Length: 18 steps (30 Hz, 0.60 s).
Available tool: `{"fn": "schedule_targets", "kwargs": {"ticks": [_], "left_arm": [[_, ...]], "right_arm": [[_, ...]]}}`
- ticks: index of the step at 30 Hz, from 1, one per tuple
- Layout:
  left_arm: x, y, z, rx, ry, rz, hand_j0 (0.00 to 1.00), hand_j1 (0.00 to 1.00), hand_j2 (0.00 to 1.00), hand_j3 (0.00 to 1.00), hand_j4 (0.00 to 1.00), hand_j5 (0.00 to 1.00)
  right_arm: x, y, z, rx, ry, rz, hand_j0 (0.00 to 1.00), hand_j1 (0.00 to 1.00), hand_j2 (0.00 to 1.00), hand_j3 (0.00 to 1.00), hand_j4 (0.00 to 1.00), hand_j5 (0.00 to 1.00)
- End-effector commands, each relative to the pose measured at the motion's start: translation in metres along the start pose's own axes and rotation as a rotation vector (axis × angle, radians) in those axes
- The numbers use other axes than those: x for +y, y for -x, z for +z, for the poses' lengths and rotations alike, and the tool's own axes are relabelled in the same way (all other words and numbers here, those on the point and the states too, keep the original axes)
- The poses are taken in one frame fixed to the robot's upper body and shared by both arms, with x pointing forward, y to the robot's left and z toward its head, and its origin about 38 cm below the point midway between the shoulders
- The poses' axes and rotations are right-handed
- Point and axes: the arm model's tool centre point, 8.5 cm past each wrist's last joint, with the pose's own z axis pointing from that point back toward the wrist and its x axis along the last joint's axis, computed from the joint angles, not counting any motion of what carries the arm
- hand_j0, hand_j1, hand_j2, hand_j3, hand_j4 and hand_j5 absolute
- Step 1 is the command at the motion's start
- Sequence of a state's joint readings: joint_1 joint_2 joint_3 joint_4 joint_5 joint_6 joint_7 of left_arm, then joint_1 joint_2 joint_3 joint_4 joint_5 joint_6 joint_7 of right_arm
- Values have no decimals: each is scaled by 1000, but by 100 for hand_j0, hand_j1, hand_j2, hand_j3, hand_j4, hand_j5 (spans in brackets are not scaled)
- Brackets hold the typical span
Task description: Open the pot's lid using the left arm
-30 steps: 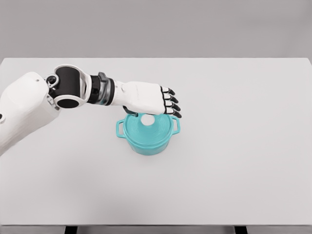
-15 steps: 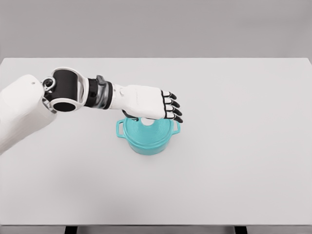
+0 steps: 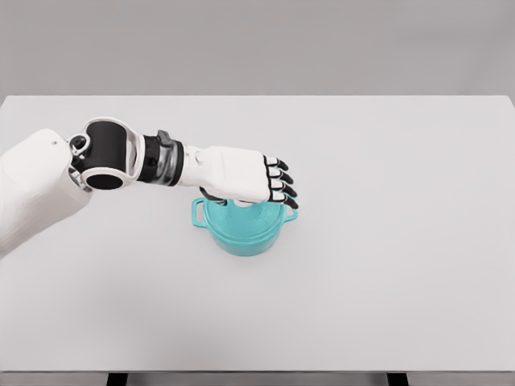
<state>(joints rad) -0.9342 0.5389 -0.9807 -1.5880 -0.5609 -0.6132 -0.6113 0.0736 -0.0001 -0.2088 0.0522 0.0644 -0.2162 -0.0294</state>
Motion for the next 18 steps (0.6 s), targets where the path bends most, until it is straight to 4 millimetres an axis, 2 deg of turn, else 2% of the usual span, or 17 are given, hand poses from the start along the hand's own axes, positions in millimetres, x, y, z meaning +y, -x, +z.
{"fn": "schedule_targets", "kwargs": {"ticks": [1, 2, 5, 18], "left_arm": [[-2, -2, -2, -6, 5, 6, 85, 85, 85, 85, 85, 85], [-2, -2, -2, -6, 5, 6, 81, 81, 81, 81, 81, 81], [-1, -1, -1, -4, 2, 5, 80, 80, 80, 80, 80, 80], [-5, 2, 1, 7, 12, 11, 80, 80, 80, 80, 80, 80]], "right_arm": [[0, 0, 0, 0, 0, -1, 100, 100, 100, 100, 100, 100], [0, 0, 0, 0, 0, 0, 100, 100, 100, 100, 100, 100], [0, 0, 0, 0, 1, 0, 100, 100, 100, 100, 100, 100], [0, 0, 0, 0, 0, 0, 100, 100, 100, 100, 100, 100]]}}
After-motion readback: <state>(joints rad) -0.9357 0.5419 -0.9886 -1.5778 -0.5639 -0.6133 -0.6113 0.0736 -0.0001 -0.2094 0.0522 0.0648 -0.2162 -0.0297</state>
